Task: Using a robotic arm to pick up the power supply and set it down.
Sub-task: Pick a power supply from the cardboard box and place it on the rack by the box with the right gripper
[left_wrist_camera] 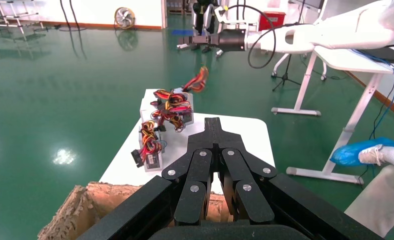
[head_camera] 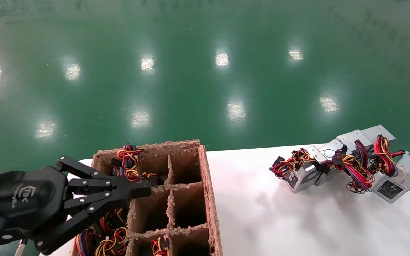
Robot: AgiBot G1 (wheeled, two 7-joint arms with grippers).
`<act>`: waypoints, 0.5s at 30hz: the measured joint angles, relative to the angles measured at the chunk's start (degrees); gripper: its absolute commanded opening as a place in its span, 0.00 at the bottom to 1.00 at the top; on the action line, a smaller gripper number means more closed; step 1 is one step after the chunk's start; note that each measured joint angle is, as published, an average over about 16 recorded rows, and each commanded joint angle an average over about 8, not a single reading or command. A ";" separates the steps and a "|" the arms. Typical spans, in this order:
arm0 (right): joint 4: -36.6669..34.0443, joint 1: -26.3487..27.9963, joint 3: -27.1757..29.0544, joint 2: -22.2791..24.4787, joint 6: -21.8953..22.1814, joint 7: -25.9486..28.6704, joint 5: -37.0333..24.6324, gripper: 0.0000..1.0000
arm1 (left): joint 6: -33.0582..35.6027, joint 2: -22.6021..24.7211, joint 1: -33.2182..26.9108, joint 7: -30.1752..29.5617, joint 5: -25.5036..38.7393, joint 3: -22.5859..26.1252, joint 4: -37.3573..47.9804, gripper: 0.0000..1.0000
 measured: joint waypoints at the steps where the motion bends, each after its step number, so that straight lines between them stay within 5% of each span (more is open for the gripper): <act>1: 0.42 -0.25 0.23 0.08 -0.15 -0.17 0.17 1.00 | 0.00 0.00 0.00 0.00 0.00 0.00 0.00 0.00; 15: 7.56 0.53 0.51 -0.08 -6.31 1.27 -2.94 1.00 | 0.00 0.00 0.00 0.00 0.00 0.00 0.00 0.00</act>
